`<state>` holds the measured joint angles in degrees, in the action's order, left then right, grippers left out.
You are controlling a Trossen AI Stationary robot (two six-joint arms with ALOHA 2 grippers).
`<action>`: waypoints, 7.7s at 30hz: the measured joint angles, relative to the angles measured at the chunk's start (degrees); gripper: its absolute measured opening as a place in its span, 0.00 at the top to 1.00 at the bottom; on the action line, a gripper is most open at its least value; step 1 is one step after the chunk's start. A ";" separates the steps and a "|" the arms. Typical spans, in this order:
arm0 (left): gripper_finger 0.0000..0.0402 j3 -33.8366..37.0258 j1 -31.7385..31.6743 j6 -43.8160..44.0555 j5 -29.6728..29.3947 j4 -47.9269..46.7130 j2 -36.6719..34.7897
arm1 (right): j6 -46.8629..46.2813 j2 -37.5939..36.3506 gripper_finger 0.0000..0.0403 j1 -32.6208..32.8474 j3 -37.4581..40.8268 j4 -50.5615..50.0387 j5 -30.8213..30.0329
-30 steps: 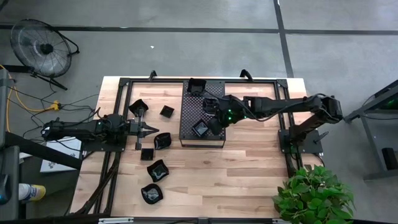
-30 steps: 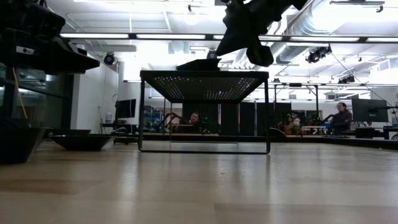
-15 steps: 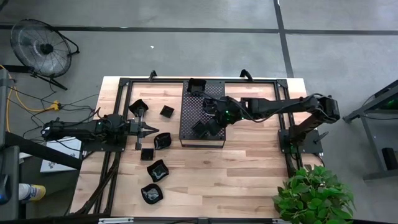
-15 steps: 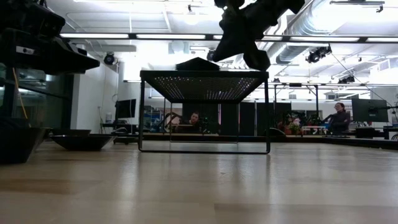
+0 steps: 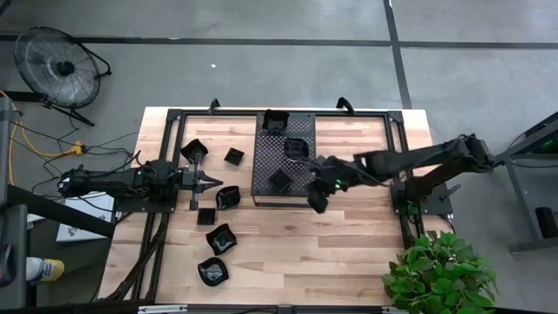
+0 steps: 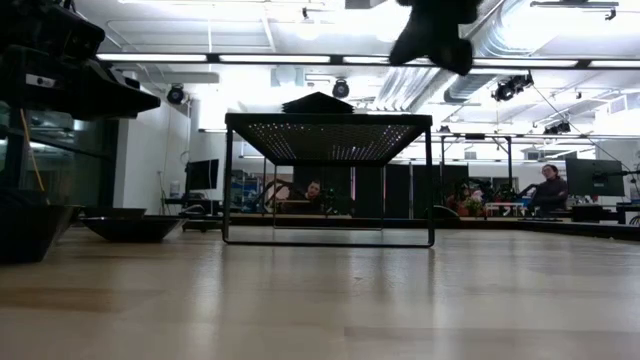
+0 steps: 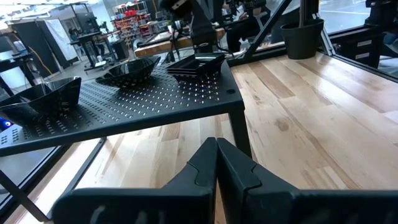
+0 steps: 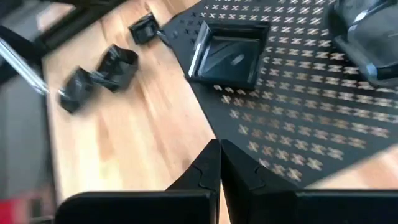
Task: Pick & Place Mini shaped plates
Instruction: Stack the black distorted square plate on top of the other black distorted square plate on the shelf
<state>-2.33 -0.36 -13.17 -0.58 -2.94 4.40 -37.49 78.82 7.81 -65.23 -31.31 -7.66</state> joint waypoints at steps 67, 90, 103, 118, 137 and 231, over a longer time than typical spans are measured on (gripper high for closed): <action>1.00 0.02 0.02 -0.02 -0.02 0.02 -0.02 | 33.91 -69.06 1.00 -7.62 64.67 32.80 9.49; 1.00 0.02 0.00 -0.01 -0.02 0.02 -0.01 | 32.54 -67.56 1.00 -10.94 64.69 32.82 7.20; 1.00 0.06 0.00 1.05 -0.22 0.80 0.00 | 32.43 -67.56 1.00 -10.95 64.71 32.81 7.22; 1.00 0.17 0.00 0.98 -2.97 4.11 -0.02 | 32.43 -67.56 0.99 -10.95 64.71 32.81 7.22; 1.00 0.07 0.01 0.13 -0.53 5.87 -0.02 | 32.43 -67.56 0.99 -10.93 64.71 32.81 7.22; 0.67 -33.00 -34.91 13.27 -16.50 -46.01 64.96 | 32.43 -67.53 0.97 -10.93 64.74 32.83 7.22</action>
<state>-35.33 -35.27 0.10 -17.08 -48.95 69.36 -5.06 11.29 -3.12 -0.49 1.52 -0.45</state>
